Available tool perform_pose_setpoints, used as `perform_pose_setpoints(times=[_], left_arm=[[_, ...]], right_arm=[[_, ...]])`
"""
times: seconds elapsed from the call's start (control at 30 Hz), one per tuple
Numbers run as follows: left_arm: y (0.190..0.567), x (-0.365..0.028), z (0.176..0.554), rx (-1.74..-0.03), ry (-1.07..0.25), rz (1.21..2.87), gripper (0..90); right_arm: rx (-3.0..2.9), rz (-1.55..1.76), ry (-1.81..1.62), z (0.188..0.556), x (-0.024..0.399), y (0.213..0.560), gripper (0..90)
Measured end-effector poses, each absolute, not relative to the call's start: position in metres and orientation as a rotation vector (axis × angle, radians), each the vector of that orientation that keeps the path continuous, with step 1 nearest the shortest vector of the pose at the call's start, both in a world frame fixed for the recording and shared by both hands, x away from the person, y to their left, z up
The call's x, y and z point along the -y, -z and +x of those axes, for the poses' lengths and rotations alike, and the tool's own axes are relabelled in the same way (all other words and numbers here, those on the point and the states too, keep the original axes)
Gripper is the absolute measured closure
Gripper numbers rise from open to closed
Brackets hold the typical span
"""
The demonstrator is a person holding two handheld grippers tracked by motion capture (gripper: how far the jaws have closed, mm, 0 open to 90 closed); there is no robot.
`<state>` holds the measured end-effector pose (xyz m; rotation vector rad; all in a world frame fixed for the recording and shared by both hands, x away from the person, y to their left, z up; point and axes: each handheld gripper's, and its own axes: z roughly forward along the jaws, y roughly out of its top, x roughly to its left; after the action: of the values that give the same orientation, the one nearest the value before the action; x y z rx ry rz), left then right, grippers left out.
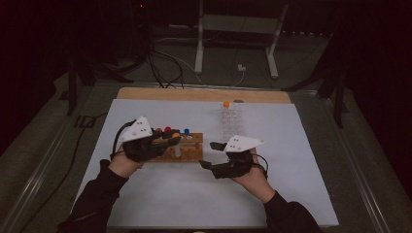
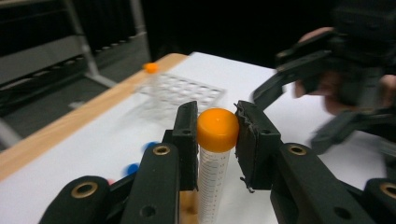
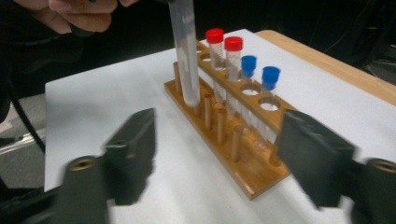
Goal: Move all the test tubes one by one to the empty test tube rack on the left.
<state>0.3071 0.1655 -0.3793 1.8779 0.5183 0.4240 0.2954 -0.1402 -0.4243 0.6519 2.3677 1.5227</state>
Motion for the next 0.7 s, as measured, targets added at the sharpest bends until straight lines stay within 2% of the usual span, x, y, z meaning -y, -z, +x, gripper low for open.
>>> perform_pose_setpoints(times=[0.23, 0.5, 0.7], left_arm=[[0.372, -0.196, 0.313, -0.607, -0.513, 1.853, 71.9], [0.376, -0.219, 0.323, -0.703, -0.608, 1.830, 71.9], [0.392, -0.224, 0.334, -0.753, -0.613, 1.785, 71.9]], right_arm=[[-2.354, 0.695, -1.544, 0.297, 0.144, 0.421, 0.3], [-2.342, 0.691, -1.556, 0.299, 0.150, 0.419, 0.0], [-2.344, 0.683, -1.550, 0.299, 0.152, 0.420, 0.1]])
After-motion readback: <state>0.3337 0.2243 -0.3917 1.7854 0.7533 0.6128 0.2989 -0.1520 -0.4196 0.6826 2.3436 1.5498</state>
